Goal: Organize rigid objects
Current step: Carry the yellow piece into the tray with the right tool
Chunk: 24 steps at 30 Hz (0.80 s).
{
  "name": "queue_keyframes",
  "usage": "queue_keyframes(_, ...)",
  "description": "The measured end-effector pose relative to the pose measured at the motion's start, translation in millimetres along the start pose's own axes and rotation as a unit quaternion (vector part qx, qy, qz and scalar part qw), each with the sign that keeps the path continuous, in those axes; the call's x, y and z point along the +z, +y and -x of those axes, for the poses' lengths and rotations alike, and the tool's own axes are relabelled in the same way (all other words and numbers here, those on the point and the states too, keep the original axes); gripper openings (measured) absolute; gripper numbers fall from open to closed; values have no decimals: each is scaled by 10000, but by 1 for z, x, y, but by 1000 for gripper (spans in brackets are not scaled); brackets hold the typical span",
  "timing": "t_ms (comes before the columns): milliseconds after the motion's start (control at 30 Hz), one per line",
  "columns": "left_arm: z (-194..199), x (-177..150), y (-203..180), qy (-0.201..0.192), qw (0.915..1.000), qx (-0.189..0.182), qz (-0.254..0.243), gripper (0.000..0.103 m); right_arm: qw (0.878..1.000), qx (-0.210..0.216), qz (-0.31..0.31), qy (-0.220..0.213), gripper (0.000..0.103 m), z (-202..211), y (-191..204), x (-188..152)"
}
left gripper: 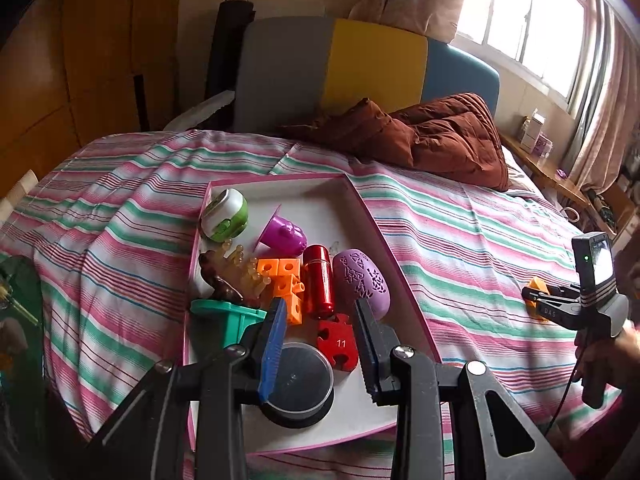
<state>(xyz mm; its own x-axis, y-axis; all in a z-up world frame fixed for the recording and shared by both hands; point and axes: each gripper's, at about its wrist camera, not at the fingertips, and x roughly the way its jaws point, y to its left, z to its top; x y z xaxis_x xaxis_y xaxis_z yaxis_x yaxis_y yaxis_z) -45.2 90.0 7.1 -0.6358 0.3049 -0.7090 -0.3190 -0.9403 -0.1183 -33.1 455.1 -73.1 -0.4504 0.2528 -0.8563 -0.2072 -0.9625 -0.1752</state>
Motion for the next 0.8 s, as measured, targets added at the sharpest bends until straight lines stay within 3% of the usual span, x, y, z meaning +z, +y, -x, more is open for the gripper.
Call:
queue_keyframes(667, 18, -4, 29, -238, 9991, 73, 354, 35, 9964, -363, -598, 476, 29, 25, 21, -18)
queue_keyframes(800, 22, -5, 45, -300, 9981, 189, 505, 34, 9951, -27, -854, 499, 30, 32, 24, -22)
